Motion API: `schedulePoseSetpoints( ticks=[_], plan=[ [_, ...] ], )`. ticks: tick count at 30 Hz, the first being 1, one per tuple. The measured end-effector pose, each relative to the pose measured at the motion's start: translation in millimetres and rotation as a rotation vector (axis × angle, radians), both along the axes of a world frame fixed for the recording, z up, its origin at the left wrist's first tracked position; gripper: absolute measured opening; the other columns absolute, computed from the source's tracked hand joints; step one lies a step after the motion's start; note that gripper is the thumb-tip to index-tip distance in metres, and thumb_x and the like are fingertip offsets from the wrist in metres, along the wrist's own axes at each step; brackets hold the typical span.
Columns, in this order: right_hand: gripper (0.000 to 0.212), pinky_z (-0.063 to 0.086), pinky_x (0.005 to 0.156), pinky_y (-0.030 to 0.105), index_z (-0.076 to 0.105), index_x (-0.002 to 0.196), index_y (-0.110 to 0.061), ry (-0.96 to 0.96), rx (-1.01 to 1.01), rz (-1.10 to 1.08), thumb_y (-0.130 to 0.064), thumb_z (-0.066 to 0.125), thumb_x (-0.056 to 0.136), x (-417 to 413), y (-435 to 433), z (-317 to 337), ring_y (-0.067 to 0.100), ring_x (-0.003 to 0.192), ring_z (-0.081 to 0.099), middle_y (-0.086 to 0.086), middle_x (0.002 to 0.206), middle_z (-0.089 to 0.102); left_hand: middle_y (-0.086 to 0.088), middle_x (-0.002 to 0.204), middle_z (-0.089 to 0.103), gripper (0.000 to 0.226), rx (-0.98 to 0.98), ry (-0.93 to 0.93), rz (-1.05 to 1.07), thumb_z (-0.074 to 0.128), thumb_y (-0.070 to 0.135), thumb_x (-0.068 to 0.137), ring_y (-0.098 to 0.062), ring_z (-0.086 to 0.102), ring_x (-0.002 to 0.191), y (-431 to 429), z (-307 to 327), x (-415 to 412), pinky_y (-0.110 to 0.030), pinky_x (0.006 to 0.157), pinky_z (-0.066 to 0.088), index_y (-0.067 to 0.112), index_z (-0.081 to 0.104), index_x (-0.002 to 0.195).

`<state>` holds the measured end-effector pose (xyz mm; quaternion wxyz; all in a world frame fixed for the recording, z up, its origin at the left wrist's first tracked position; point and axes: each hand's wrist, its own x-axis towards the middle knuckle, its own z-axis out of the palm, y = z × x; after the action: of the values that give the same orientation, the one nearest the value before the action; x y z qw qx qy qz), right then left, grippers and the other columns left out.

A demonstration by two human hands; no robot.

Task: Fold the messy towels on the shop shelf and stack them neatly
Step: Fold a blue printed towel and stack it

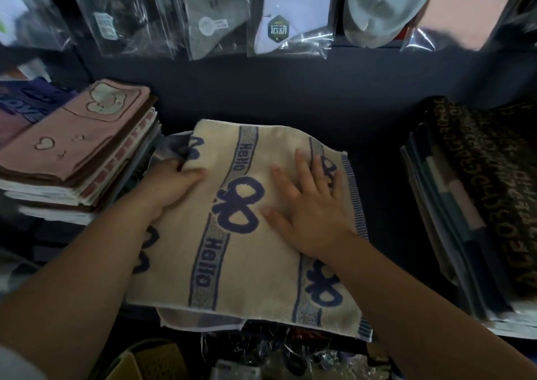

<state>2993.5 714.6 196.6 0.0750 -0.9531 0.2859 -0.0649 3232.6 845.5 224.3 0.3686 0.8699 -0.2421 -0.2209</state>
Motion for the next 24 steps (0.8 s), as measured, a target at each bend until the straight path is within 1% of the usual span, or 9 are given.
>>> schedulePoseSetpoints(
  ticks=[3, 6, 8, 13, 15, 17, 20, 22, 24],
  plan=[
    [0.080, -0.014, 0.118, 0.064, -0.015, 0.155, -0.047, 0.010, 0.065, 0.042, -0.082, 0.017, 0.090, 10, 7, -5, 0.029, 0.145, -0.039, -0.004, 0.161, -0.036, 0.006, 0.097, 0.062, 0.037, -0.016, 0.052, -0.038, 0.062, 0.036, 0.096, -0.009, 0.055, 0.081, 1, 0, 6, -0.028, 0.068, 0.042, 0.026, 0.058, 0.131],
    [0.084, -0.013, 0.117, 0.065, -0.019, 0.153, -0.049, 0.053, 0.070, 0.039, -0.087, 0.013, 0.085, 13, 7, -12, 0.027, 0.144, -0.041, -0.007, 0.160, -0.038, 0.003, 0.096, 0.067, 0.011, -0.122, 0.170, -0.022, 0.063, 0.023, 0.097, -0.017, 0.064, 0.091, 8, 3, 12, -0.028, 0.068, 0.046, 0.029, 0.065, 0.105],
    [0.085, -0.013, 0.118, 0.064, -0.020, 0.152, -0.050, 0.063, 0.077, 0.044, -0.088, 0.015, 0.084, 12, 5, -11, 0.026, 0.144, -0.042, -0.008, 0.159, -0.039, 0.001, 0.101, 0.071, 0.010, -0.179, 0.183, -0.004, 0.065, 0.023, 0.096, -0.019, 0.067, 0.097, 11, 2, 17, -0.032, 0.074, 0.050, 0.032, 0.067, 0.099],
    [0.087, -0.012, 0.118, 0.063, -0.021, 0.151, -0.051, 0.095, 0.066, 0.060, -0.089, 0.016, 0.083, 12, 5, -9, 0.026, 0.144, -0.041, -0.009, 0.159, -0.040, -0.004, 0.102, 0.076, 0.018, -0.209, 0.236, 0.014, 0.067, 0.033, 0.093, -0.025, 0.071, 0.098, 2, 3, 31, -0.043, 0.091, 0.055, 0.021, 0.073, 0.106],
    [0.087, -0.013, 0.118, 0.063, -0.022, 0.151, -0.051, 0.098, 0.062, 0.064, -0.089, 0.017, 0.083, 12, 5, -9, 0.027, 0.144, -0.041, -0.009, 0.159, -0.040, -0.005, 0.100, 0.076, 0.016, -0.217, 0.249, 0.002, 0.067, 0.030, 0.094, -0.025, 0.072, 0.097, -10, 6, 34, -0.042, 0.091, 0.056, 0.020, 0.073, 0.104],
    [0.086, -0.013, 0.118, 0.062, -0.023, 0.151, -0.051, 0.093, 0.064, 0.065, -0.088, 0.017, 0.084, 11, 5, -9, 0.026, 0.144, -0.041, -0.010, 0.158, -0.040, -0.006, 0.096, 0.074, 0.009, -0.248, 0.209, 0.044, 0.066, 0.030, 0.094, -0.025, 0.071, 0.094, -24, 9, 39, -0.041, 0.088, 0.056, 0.023, 0.072, 0.095],
    [0.084, -0.014, 0.118, 0.061, -0.024, 0.150, -0.053, 0.084, 0.060, 0.062, -0.088, 0.018, 0.086, 11, 5, -10, 0.024, 0.144, -0.042, -0.012, 0.158, -0.041, -0.002, 0.088, 0.066, 0.019, -0.269, 0.062, 0.103, 0.063, 0.039, 0.096, -0.021, 0.063, 0.085, -38, 12, 42, -0.034, 0.077, 0.050, 0.023, 0.067, 0.085],
    [0.084, -0.014, 0.118, 0.062, -0.024, 0.149, -0.053, 0.091, 0.061, 0.059, -0.088, 0.018, 0.086, 11, 5, -11, 0.024, 0.143, -0.042, -0.013, 0.157, -0.041, -0.001, 0.089, 0.064, 0.025, -0.251, 0.015, 0.108, 0.058, 0.046, 0.098, -0.017, 0.058, 0.081, -40, 11, 39, -0.030, 0.070, 0.045, 0.024, 0.066, 0.088],
    [0.084, -0.014, 0.118, 0.062, -0.024, 0.149, -0.053, 0.090, 0.066, 0.055, -0.088, 0.017, 0.085, 11, 6, -10, 0.024, 0.143, -0.042, -0.012, 0.158, -0.041, 0.000, 0.093, 0.065, 0.030, -0.232, 0.035, 0.092, 0.055, 0.051, 0.097, -0.018, 0.060, 0.085, -36, 9, 34, -0.032, 0.073, 0.046, 0.024, 0.066, 0.096]
  ],
)
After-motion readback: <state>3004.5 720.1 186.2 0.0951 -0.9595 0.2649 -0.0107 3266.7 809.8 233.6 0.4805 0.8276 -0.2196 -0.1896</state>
